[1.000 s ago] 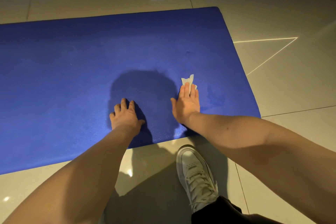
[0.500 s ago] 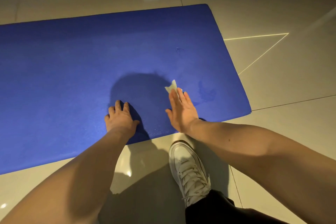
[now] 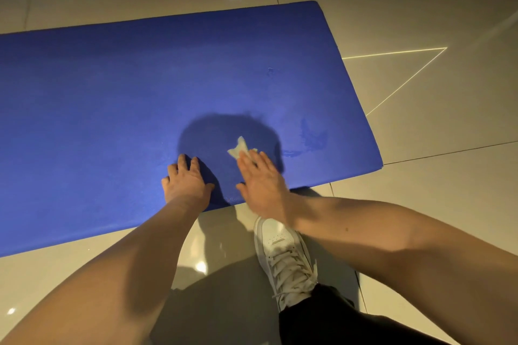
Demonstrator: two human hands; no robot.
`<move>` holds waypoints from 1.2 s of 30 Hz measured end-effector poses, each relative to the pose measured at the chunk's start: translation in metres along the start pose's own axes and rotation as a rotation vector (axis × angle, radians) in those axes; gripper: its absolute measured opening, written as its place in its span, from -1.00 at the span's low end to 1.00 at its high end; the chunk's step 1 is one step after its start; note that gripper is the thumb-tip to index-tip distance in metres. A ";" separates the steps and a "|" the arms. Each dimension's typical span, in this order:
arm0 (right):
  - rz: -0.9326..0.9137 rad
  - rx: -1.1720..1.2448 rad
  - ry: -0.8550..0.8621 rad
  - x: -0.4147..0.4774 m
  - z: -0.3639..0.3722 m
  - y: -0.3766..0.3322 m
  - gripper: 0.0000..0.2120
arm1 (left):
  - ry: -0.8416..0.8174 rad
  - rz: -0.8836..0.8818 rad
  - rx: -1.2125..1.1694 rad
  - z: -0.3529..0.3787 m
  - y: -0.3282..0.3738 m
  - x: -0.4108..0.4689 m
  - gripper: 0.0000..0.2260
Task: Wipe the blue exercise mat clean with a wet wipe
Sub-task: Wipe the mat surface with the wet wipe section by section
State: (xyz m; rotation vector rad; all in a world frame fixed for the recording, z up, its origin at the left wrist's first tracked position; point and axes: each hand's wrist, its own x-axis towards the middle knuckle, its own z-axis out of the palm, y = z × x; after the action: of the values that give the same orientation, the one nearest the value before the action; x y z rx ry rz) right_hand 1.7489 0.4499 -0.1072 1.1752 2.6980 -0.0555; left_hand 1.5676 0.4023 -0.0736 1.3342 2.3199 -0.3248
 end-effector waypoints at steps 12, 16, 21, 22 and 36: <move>0.010 0.171 -0.114 -0.014 -0.013 -0.024 -0.36 | -0.002 0.001 -0.001 0.004 0.004 -0.010 -0.28; -0.144 0.186 -0.023 -0.017 -0.006 -0.013 -0.40 | 0.000 -0.002 0.004 0.003 0.005 -0.009 -0.27; -0.251 -0.269 0.000 -0.023 -0.002 0.036 -0.52 | 0.006 0.081 -0.045 0.001 0.016 -0.007 -0.25; -0.253 -0.304 -0.009 -0.026 -0.002 0.046 -0.52 | 0.010 0.094 -0.043 0.001 0.020 -0.007 -0.25; -0.113 0.456 -0.002 -0.021 -0.008 0.037 -0.65 | -0.027 0.127 -0.048 0.003 0.045 -0.014 -0.26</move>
State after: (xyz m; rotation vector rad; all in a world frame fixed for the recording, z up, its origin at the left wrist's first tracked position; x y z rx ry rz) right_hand 1.7881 0.4608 -0.0934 1.1190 2.8318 -0.7208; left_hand 1.6136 0.4134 -0.0691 1.4363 2.1945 -0.2441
